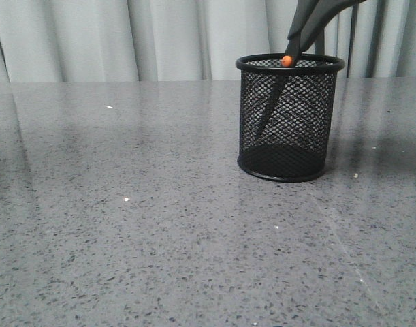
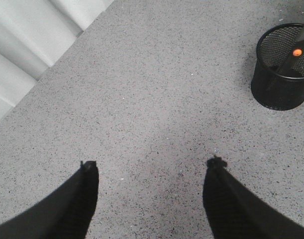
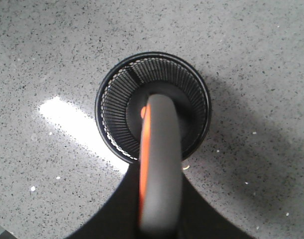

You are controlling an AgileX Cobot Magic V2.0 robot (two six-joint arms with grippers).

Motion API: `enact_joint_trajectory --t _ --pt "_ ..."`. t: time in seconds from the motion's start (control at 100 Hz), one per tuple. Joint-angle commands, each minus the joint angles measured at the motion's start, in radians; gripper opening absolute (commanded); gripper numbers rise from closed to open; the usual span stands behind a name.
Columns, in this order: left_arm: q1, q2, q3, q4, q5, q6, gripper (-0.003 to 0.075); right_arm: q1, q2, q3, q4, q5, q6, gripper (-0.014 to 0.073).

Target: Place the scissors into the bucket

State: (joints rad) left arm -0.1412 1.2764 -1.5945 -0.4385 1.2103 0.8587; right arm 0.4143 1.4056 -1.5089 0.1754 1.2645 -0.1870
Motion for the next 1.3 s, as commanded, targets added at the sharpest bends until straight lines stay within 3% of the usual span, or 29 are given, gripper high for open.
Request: enact_joint_trajectory --t 0.0,0.24,0.52,0.9,1.1,1.29 --pt "0.003 -0.025 -0.033 -0.044 -0.059 -0.012 0.0419 0.002 -0.028 -0.03 0.0 0.03 -0.002 -0.0043" --pt "0.003 -0.025 -0.033 -0.044 -0.069 -0.012 0.0419 0.002 -0.028 -0.03 0.0 0.03 -0.002 -0.0011" --pt "0.003 -0.025 -0.033 -0.044 -0.069 -0.012 0.0419 0.002 -0.028 -0.03 0.0 0.03 -0.002 0.0229" --pt "0.003 -0.025 -0.033 -0.044 -0.069 -0.012 0.0419 -0.005 -0.08 -0.118 -0.093 0.024 -0.002 0.0241" --pt "0.002 -0.025 -0.033 -0.044 -0.061 -0.012 0.0419 -0.005 -0.153 -0.151 -0.093 -0.066 0.022 0.0174" --pt "0.002 -0.025 -0.033 -0.05 -0.056 -0.012 0.0418 -0.005 -0.212 -0.151 -0.093 -0.167 0.041 -0.0073"
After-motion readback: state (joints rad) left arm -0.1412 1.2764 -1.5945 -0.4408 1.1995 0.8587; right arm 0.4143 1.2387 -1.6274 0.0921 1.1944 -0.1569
